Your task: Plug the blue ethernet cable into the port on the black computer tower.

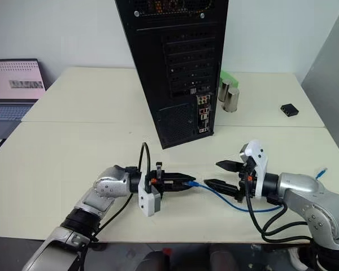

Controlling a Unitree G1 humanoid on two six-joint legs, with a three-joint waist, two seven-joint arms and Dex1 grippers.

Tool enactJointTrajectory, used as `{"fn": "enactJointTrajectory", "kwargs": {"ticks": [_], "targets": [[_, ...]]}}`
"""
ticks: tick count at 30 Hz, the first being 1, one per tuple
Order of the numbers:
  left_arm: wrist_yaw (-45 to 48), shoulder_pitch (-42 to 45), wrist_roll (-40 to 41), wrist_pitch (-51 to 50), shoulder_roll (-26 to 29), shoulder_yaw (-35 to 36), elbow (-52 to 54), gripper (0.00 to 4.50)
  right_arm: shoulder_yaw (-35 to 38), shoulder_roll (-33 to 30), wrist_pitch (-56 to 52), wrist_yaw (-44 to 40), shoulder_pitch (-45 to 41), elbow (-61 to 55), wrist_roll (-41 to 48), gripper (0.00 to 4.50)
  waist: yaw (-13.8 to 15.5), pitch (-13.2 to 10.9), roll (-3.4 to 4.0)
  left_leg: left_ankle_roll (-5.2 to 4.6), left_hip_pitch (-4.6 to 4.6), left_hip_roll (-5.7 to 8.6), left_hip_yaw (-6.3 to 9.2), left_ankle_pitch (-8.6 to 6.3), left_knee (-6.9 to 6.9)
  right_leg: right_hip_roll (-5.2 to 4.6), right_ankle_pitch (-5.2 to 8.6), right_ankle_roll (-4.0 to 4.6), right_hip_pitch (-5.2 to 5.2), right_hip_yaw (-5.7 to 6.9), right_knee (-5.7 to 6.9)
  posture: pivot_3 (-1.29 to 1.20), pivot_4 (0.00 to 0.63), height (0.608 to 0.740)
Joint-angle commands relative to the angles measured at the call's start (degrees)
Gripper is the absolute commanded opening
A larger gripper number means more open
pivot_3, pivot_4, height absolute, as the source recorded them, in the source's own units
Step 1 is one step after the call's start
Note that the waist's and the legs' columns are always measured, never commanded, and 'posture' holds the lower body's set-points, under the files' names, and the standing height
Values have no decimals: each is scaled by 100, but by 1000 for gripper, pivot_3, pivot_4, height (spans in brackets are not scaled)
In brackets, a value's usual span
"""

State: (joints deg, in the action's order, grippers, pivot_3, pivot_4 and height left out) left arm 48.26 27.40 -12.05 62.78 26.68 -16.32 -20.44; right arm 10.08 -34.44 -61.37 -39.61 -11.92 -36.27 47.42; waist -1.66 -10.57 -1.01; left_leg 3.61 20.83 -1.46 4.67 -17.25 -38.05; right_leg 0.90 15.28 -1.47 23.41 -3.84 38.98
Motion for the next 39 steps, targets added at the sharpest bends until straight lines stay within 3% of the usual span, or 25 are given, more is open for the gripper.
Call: {"fn": "enactJointTrajectory", "kwargs": {"ticks": [1,15,18,26,32,39], "targets": [[-727,264,-442,520,-70,265,-206,304,-47,189,-221,374,-175,-116,429,3934,0,0,0,0,0,0,0,0,0,0,0,-1,0,1,0,0,150,740],[-1809,395,-1146,541,69,142,-253,304,-669,547,-80,821,-465,120,532,3934,-7,1,1,0,0,-1,2,0,1,0,-1,-1,0,5,1,0,150,740],[-1905,393,-1198,524,95,108,-230,304,-733,535,-12,836,-511,180,505,3404,-8,1,2,0,0,-1,2,0,1,0,-1,-1,0,6,1,0,150,740],[-2127,377,-1299,458,153,47,-174,304,-831,525,107,844,-590,280,448,1376,-7,1,2,0,1,-1,4,0,2,0,-1,-1,0,8,1,0,150,740],[-2276,379,-1404,415,161,39,-150,304,-874,460,171,799,-574,305,358,202,-7,1,2,0,1,-1,4,0,2,0,-1,-1,0,8,1,0,150,740],[-2499,380,-1561,460,173,44,-160,304,-865,416,195,792,-604,347,372,8,-7,1,2,0,1,-2,4,0,2,0,-1,-1,0,8,1,0,150,740]]}}
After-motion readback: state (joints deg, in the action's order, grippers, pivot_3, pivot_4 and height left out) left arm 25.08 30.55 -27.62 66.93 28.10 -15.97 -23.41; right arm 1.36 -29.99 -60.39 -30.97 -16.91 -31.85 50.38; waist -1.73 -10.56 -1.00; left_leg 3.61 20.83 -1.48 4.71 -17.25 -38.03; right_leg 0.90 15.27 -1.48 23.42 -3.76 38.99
